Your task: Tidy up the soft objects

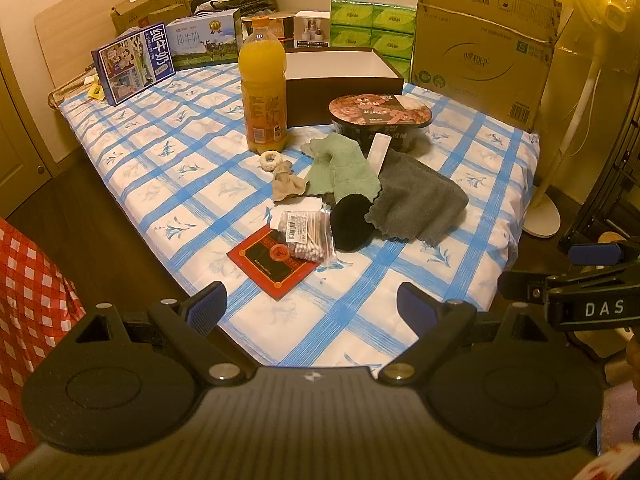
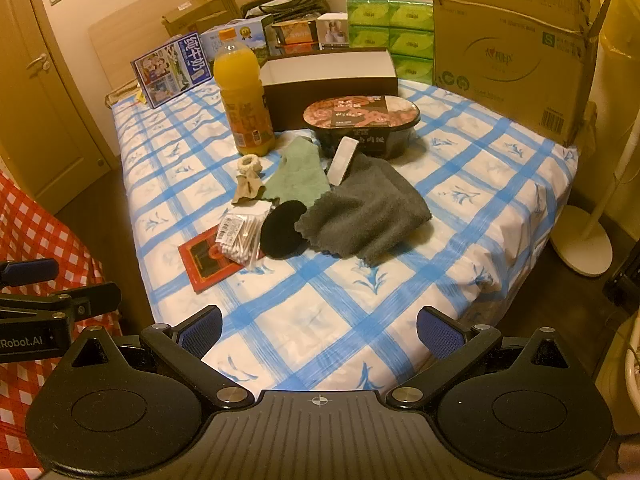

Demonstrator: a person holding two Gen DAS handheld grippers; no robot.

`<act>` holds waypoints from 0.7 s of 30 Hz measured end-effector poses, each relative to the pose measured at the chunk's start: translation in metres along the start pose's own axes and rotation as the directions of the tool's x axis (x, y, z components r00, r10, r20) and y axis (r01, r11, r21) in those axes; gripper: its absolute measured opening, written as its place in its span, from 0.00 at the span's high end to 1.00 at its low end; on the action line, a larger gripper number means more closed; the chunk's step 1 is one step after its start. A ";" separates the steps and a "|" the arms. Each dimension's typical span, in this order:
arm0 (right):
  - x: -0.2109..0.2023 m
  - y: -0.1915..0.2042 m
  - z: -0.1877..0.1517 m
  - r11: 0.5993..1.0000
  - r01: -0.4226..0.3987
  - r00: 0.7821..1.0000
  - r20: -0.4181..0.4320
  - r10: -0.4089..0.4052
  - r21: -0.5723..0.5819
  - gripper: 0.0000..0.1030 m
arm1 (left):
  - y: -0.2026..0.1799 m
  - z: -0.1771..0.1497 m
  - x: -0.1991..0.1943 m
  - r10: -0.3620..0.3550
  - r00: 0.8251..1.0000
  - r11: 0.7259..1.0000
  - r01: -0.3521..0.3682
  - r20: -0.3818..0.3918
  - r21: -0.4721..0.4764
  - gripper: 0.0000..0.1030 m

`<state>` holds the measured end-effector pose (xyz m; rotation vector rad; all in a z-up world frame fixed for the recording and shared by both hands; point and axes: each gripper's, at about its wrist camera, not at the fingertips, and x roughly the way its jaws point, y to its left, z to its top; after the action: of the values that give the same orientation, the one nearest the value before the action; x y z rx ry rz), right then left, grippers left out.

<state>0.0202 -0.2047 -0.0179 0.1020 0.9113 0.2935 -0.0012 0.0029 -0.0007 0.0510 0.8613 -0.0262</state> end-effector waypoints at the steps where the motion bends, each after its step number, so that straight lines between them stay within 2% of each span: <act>1: 0.000 0.000 0.000 1.000 0.001 1.000 0.000 -0.001 0.000 0.00 | -0.001 0.002 -0.001 0.001 1.000 1.000 -0.001 0.000 0.000 0.12; 21: -0.001 -0.001 0.002 1.000 0.004 1.000 0.004 -0.004 -0.001 0.00 | -0.001 0.003 -0.001 -0.001 1.000 1.000 0.001 0.001 -0.001 0.12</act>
<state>0.0211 -0.2055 -0.0159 0.1003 0.9069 0.2901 0.0003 0.0015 0.0019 0.0495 0.8604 -0.0269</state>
